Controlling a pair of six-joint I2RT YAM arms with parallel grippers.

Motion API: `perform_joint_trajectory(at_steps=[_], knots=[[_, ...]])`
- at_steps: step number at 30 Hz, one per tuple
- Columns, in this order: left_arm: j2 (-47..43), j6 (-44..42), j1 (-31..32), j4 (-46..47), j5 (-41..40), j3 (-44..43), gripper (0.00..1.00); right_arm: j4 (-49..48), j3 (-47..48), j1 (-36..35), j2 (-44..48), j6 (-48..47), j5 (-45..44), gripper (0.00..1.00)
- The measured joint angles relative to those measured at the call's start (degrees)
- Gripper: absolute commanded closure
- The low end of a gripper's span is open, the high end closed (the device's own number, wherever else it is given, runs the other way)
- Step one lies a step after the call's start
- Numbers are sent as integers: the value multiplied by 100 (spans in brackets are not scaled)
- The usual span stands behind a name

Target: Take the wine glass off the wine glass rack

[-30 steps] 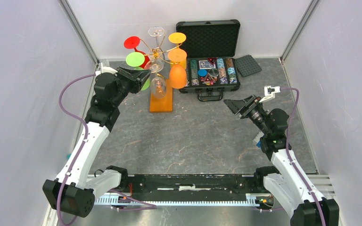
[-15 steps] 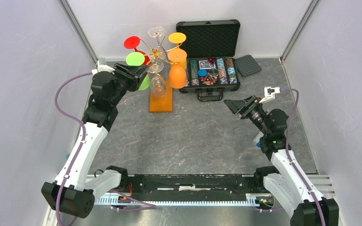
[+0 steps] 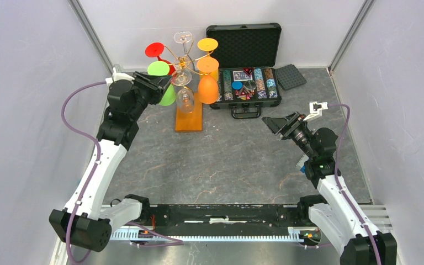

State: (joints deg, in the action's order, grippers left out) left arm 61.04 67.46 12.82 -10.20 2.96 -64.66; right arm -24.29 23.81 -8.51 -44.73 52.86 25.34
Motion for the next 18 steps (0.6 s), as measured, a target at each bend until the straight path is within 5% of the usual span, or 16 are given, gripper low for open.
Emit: perform_joint_trajectory(at_steps=[18], knots=[[632, -85, -22, 13, 229, -428, 66, 136, -7, 0, -109, -66, 0, 27]])
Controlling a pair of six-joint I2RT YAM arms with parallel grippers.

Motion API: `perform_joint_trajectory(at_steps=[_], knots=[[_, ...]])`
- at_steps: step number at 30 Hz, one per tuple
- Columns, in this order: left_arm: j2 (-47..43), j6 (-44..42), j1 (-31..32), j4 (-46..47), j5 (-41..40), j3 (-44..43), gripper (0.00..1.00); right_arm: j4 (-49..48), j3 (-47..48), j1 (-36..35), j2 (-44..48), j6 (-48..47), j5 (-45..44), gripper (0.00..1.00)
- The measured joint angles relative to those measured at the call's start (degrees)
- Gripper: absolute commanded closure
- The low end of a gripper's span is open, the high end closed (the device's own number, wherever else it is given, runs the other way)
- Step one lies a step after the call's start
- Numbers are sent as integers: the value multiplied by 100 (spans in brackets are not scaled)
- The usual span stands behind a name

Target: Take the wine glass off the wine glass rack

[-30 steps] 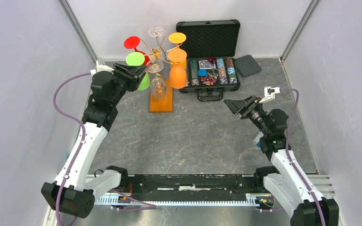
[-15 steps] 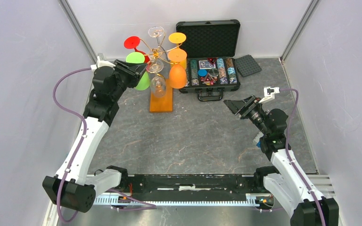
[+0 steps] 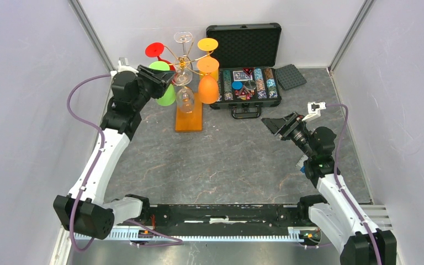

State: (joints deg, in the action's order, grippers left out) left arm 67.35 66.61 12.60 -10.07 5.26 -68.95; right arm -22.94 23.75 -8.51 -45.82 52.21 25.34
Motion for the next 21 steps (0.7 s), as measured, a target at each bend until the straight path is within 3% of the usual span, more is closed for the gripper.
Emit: perform_joint_trajectory(at_steps=[10, 15, 21], knots=[[247, 42, -15, -94, 599, -164, 83, 15, 0, 0, -2, 0, 0, 27], [245, 35, -26, -138, 693, -164, 98, 39, 0, 0, -35, 0, 0, 27], [186, 33, -42, -184, 695, -164, 98, 55, 0, 0, -44, 2, 0, 27]])
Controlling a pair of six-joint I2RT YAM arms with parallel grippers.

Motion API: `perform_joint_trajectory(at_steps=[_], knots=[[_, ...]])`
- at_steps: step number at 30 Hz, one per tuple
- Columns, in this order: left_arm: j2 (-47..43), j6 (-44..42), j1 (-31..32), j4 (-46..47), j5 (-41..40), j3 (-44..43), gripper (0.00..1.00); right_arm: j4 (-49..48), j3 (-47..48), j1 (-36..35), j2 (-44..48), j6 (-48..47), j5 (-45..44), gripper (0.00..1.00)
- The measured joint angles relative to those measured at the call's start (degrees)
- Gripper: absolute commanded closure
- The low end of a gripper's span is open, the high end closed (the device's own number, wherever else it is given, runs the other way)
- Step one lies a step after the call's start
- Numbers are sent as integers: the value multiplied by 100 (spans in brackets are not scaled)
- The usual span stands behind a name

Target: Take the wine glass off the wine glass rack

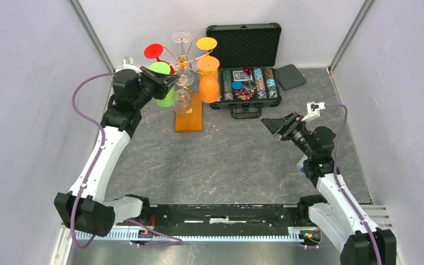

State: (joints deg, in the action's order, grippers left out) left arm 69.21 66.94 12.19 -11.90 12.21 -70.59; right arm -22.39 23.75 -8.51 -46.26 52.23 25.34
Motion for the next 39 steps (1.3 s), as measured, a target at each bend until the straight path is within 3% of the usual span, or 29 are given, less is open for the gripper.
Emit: perform_joint_trajectory(at_steps=[16, 27, 39], knots=[[-450, 2, -98, -205, -7, 4, 98, 24, 0, 0, -37, 2, 0, 27], [-444, 0, -201, -240, -240, 7, 98, 26, 0, 0, -42, 4, 4, 18], [72, 144, -221, 439, -208, 17, 98, 26, 0, 0, -98, 2, 9, 18]])
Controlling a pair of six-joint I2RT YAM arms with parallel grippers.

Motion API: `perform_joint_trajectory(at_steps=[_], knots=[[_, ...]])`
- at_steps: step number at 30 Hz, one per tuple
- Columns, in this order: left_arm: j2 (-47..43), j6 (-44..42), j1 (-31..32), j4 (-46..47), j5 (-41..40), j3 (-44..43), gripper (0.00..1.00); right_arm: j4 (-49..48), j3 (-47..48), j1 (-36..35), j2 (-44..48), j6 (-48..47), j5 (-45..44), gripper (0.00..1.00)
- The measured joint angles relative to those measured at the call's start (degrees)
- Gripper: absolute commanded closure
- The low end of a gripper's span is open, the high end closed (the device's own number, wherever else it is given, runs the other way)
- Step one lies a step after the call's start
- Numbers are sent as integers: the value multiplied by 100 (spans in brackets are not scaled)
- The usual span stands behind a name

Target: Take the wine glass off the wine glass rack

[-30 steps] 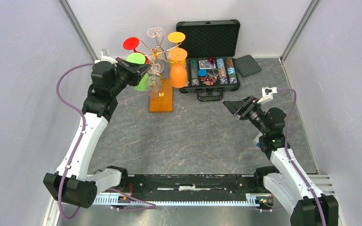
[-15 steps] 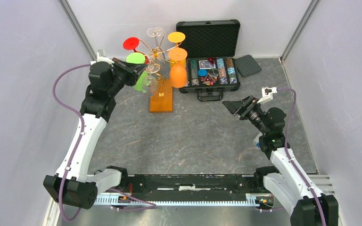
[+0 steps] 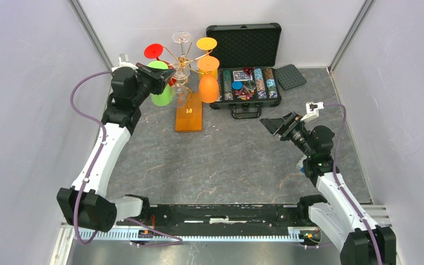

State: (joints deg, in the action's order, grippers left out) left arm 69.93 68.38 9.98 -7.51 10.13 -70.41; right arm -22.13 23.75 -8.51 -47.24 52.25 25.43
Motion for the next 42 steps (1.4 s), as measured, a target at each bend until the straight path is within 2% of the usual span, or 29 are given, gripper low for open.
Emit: perform_joint_trajectory(at_steps=[6, 20, 26, 35, 42], knots=[[354, 122, -22, 326, 400, -2, 98, 0, 0, 0, -33, -46, 46, 18], [435, 284, -22, 608, 1440, -201, 98, -20, 0, 0, 31, -264, 214, 16], [361, 299, -22, 575, 1617, -201, 98, -1204, -328, -55, 151, -122, 610, 15], [-267, 299, 7, 466, 2011, 52, 98, -2350, -339, -960, -116, -330, 951, 14], [-868, 299, 101, 195, 2337, 529, 98, -2341, 229, -1947, -636, -1257, 1032, 18]])
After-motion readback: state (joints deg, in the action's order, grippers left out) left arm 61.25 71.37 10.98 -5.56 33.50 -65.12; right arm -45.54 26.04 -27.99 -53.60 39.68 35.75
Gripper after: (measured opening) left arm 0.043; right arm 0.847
